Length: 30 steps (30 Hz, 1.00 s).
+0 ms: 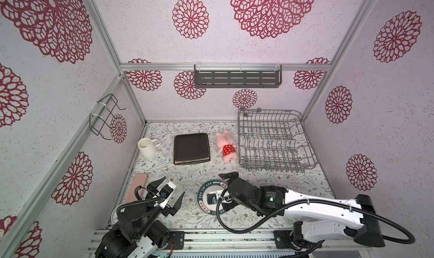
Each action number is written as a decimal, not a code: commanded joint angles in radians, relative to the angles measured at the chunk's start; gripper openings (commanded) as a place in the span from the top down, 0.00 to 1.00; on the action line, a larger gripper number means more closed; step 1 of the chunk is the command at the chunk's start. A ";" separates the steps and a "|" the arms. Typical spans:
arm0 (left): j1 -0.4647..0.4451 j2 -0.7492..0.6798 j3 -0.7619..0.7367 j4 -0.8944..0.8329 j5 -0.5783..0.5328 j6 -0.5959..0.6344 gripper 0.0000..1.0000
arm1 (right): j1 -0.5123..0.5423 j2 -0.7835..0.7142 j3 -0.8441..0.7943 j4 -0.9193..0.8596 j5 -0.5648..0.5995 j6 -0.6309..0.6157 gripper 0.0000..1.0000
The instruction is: Unload the plates from the dish rack
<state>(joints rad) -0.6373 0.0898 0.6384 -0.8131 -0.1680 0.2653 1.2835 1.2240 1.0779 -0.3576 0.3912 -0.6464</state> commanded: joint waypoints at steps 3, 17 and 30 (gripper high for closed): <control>-0.018 0.003 -0.006 0.020 -0.008 0.011 0.03 | -0.158 -0.158 0.084 0.025 0.087 0.202 0.01; -0.018 0.004 -0.009 0.051 -0.053 0.010 0.03 | -0.347 -0.509 0.101 -0.002 0.415 0.546 0.05; -0.016 0.351 0.037 0.343 -0.185 -0.101 0.03 | -0.381 -0.763 -0.269 0.461 0.566 0.390 0.05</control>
<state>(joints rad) -0.6415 0.3794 0.6579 -0.6498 -0.3286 0.2089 0.9127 0.5232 0.8986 -0.1253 0.9096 -0.1867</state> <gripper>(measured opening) 0.975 0.953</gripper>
